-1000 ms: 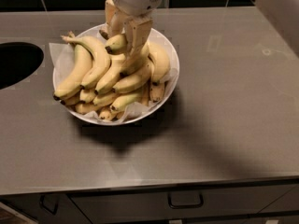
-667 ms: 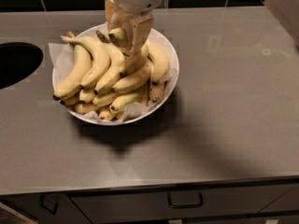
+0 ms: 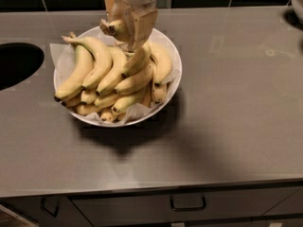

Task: Pick banana from white bowl

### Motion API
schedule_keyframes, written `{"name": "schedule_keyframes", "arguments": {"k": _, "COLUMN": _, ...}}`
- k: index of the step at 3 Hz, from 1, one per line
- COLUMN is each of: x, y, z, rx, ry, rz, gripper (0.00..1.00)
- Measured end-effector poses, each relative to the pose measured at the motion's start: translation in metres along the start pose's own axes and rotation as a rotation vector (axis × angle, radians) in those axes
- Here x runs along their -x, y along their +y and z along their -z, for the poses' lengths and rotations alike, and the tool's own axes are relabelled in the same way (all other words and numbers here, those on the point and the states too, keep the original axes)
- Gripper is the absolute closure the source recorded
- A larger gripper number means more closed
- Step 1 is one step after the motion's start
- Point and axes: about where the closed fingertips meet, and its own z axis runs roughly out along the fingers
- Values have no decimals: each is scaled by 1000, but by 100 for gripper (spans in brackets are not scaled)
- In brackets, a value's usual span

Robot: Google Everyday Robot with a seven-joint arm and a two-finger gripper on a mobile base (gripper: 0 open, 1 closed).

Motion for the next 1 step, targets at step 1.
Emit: {"name": "schedule_keyframes", "arguments": {"k": 1, "x": 0, "y": 0, "z": 1, "rx": -2, "ry": 1, "rz": 0, "gripper": 100}}
